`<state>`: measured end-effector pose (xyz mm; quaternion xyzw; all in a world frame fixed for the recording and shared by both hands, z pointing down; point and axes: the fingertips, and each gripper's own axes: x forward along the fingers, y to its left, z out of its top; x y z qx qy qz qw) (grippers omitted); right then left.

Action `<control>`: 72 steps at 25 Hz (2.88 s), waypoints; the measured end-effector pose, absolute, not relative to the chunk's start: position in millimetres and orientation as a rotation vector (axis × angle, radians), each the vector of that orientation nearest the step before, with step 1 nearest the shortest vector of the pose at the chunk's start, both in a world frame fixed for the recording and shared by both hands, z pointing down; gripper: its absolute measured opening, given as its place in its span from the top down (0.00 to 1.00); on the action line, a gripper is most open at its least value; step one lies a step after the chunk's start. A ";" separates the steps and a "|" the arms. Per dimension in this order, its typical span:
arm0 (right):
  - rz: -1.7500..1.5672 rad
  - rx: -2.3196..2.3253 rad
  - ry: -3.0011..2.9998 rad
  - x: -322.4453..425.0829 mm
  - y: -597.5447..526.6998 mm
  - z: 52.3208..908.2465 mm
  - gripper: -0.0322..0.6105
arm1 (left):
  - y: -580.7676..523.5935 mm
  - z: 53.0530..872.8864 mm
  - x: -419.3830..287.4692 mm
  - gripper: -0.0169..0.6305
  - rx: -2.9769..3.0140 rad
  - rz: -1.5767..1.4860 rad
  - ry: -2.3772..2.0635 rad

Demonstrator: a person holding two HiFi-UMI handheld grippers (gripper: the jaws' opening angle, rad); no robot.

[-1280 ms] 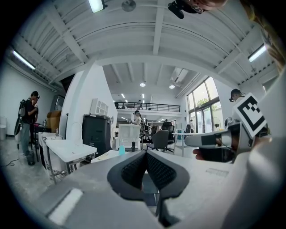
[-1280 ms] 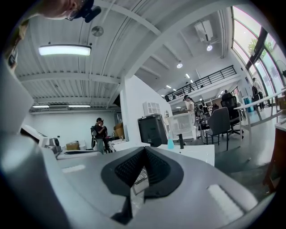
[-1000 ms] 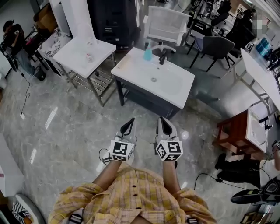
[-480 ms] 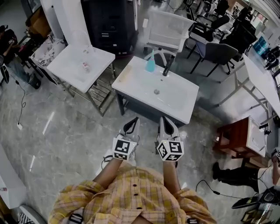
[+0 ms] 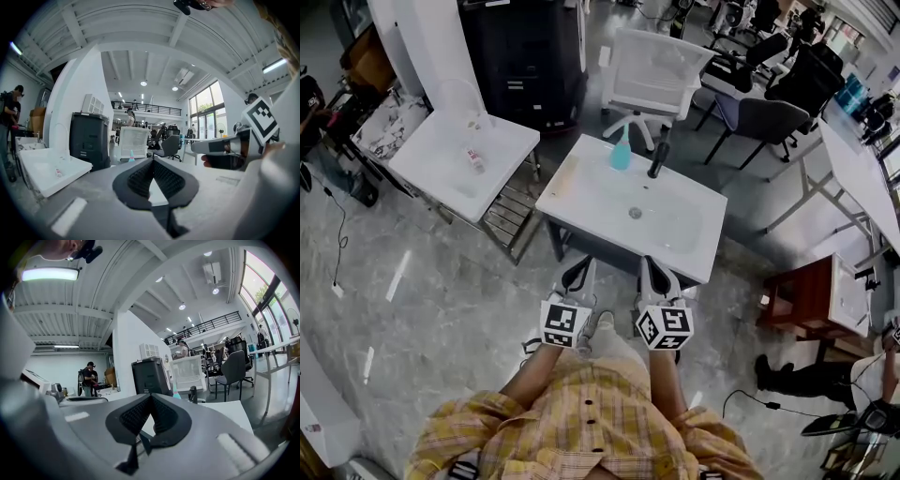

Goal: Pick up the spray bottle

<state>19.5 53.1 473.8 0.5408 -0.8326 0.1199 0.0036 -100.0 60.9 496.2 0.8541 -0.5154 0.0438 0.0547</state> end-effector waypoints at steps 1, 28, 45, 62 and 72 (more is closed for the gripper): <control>0.380 1.694 -2.609 18.3 48.7 475.9 0.95 | 55.8 498.8 -100.8 0.99 2.589 0.137 -1.563; 0.452 1.692 -2.617 42.4 -180.2 494.3 0.95 | -185.2 505.7 -75.7 0.99 2.564 0.152 -1.564; 0.534 1.635 -2.612 44.0 -262.3 525.0 0.95 | -275.5 537.3 -59.6 0.99 2.547 0.270 -1.590; 0.582 1.675 -2.523 44.1 -290.5 550.1 0.95 | -324.6 570.4 -58.1 0.99 2.490 0.352 -1.557; 0.609 1.725 -2.472 47.3 -308.0 562.0 0.95 | -362.0 591.4 -48.6 0.95 2.469 0.389 -1.516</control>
